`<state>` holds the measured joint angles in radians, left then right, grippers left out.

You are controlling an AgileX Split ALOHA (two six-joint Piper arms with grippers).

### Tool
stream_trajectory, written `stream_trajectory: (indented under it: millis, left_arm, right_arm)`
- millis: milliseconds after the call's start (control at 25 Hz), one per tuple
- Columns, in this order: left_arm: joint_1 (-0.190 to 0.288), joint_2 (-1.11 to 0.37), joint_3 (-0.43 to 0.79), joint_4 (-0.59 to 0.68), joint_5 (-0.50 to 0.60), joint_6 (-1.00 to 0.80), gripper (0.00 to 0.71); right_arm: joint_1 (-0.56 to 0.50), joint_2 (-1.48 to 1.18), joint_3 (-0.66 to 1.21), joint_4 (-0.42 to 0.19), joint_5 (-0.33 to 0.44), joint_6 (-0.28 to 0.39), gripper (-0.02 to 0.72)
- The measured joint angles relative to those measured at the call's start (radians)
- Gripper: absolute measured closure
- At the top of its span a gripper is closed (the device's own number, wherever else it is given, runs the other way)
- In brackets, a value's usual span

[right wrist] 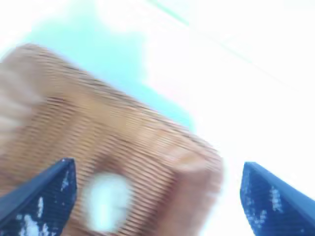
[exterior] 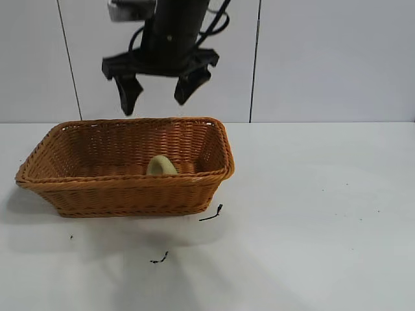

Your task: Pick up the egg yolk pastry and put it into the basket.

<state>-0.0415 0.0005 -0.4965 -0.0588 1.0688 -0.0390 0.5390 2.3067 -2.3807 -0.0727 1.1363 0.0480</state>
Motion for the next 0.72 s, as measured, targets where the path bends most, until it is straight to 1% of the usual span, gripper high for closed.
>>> stream_trajectory:
  millis: [240, 440, 600, 720]
  left_arm:
    - [0.000, 0.000, 0.000, 0.000, 0.000, 0.000, 0.015]
    - [0.000, 0.000, 0.000, 0.000, 0.000, 0.000, 0.015]
    - [0.000, 0.000, 0.000, 0.000, 0.000, 0.000, 0.015]
    - [0.000, 0.000, 0.000, 0.000, 0.000, 0.000, 0.015]
  right_arm:
    - [-0.185, 0.000, 0.000, 0.022, 0.047, -0.055, 0.078]
    - [-0.353, 0.000, 0.000, 0.030, 0.073, -0.063, 0.078]
    - [-0.459, 0.000, 0.000, 0.073, 0.073, -0.063, 0.078]
    - [-0.506, 0.000, 0.001, 0.115, 0.073, -0.063, 0.078]
